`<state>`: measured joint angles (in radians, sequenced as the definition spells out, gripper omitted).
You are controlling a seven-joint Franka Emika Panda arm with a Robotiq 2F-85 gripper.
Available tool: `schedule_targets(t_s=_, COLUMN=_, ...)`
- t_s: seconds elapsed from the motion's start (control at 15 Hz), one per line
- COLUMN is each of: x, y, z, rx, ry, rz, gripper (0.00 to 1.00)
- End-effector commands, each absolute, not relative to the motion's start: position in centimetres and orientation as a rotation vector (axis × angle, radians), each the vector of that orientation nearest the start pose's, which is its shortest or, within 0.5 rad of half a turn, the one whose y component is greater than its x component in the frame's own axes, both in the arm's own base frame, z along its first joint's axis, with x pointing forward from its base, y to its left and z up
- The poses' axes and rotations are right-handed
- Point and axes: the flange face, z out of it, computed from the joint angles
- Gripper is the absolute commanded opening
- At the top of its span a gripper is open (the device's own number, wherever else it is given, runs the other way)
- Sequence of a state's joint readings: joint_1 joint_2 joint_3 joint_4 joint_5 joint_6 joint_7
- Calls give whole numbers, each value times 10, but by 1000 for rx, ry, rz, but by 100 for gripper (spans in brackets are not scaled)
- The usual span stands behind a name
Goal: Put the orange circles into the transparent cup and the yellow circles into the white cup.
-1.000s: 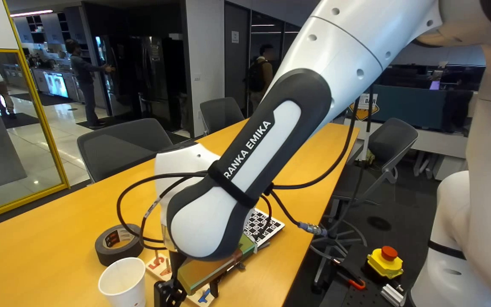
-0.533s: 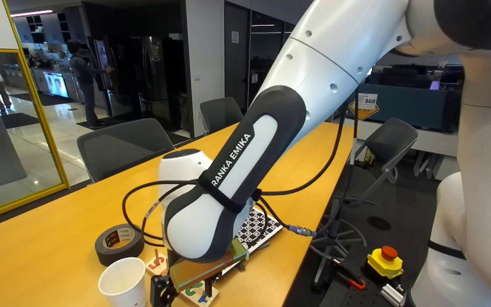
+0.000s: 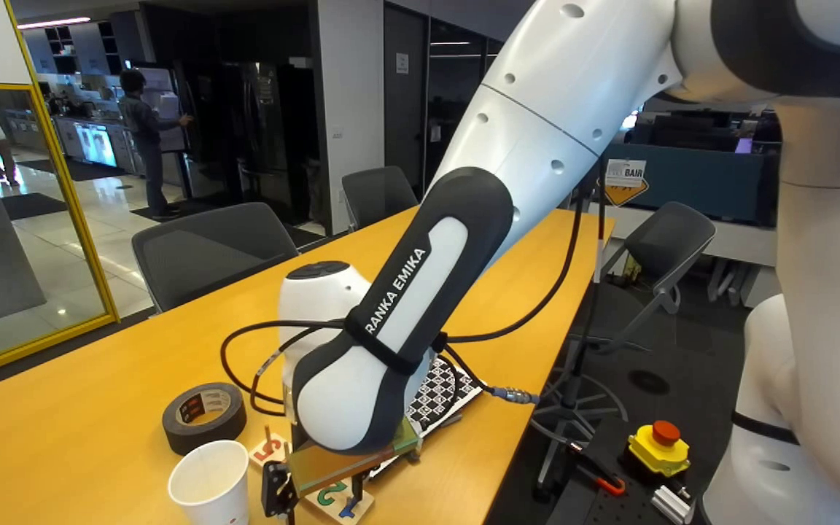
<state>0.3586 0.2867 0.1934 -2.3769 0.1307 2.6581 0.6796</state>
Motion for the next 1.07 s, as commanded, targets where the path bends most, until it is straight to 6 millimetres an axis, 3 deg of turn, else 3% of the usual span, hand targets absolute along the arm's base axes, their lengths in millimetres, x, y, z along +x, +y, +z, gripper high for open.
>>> schedule_targets(t_s=0.0, x=425, y=275, z=211, rx=-3075, ry=458, rz=31, gripper=100)
schedule_targets(t_s=0.53, x=407, y=294, z=210, rx=-3147, ry=608, rz=42, gripper=100)
schedule_targets(t_s=1.0, x=399, y=307, z=211, rx=-3089, ry=569, rz=98, gripper=100)
